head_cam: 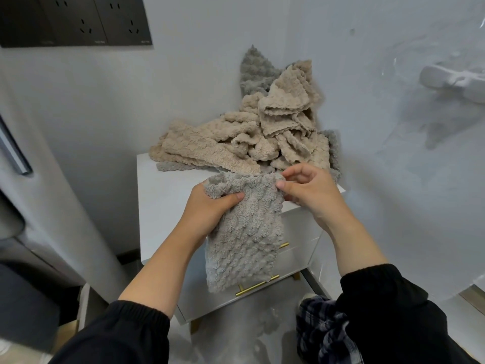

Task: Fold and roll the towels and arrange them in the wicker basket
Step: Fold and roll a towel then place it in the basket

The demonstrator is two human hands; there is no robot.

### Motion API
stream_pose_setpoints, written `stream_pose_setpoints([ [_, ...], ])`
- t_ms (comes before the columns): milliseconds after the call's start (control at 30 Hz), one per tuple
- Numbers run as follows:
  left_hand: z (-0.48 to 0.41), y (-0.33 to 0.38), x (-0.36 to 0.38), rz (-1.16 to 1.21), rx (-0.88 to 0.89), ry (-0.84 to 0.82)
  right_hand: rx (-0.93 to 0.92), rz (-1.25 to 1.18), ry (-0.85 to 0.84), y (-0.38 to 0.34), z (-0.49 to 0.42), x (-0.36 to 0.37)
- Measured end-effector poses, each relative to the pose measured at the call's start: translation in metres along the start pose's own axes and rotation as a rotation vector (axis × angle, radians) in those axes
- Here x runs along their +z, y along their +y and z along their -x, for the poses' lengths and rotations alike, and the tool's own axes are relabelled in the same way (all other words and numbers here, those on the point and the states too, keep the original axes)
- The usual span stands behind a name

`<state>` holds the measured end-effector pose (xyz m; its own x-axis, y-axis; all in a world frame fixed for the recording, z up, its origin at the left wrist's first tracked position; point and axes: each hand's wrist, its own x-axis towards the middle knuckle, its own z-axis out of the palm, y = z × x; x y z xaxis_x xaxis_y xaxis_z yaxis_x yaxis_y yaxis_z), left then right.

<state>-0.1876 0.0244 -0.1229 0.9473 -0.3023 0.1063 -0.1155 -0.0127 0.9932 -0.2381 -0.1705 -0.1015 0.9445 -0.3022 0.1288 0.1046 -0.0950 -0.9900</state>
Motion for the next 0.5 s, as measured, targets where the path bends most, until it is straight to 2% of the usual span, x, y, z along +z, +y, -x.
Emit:
stream_pose_setpoints([
  [233, 0.0001, 0.0012, 0.0004, 0.015, -0.008, 0.009, 0.032, 0.031, -0.051, 0.0085, -0.0061, -0.0058],
  [500, 0.0003, 0.0018, -0.0010, 0.023, 0.001, 0.029, 0.030, -0.116, -0.010, 0.0051, -0.0049, -0.0064],
])
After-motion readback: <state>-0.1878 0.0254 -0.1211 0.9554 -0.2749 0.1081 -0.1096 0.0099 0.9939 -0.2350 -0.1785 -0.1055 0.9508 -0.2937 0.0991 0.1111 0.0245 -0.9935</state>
